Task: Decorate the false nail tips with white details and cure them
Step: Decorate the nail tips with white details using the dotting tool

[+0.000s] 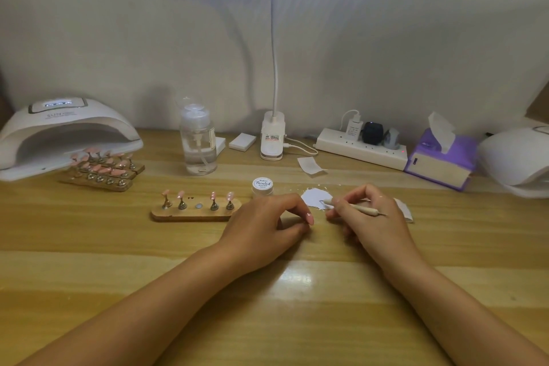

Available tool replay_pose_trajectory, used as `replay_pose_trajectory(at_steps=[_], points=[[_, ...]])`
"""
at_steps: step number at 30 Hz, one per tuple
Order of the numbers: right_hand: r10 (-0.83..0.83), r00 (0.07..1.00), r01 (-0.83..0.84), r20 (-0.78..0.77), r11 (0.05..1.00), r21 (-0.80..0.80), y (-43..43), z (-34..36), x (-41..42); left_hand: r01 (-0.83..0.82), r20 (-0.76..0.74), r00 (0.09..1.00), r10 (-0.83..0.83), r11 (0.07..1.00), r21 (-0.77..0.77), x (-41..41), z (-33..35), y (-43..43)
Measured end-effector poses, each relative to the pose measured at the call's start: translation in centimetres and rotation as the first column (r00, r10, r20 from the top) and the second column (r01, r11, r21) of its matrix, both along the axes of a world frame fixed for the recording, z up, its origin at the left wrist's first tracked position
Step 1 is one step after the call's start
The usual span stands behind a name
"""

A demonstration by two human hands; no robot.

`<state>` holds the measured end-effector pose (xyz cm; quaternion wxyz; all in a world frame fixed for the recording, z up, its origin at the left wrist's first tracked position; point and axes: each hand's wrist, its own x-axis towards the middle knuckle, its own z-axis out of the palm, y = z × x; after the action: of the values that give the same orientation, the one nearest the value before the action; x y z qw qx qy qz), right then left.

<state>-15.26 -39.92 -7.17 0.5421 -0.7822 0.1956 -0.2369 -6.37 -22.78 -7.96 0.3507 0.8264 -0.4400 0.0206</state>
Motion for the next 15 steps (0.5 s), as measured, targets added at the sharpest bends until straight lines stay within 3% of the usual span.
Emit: replay_pose_trajectory(at_steps=[15], points=[[0.007,1.0,-0.008,0.008,0.999,0.042,-0.1,-0.17,0.15,-0.007,-0.003,1.0,0.007,1.0,-0.003,0.05,-0.06,-0.07]])
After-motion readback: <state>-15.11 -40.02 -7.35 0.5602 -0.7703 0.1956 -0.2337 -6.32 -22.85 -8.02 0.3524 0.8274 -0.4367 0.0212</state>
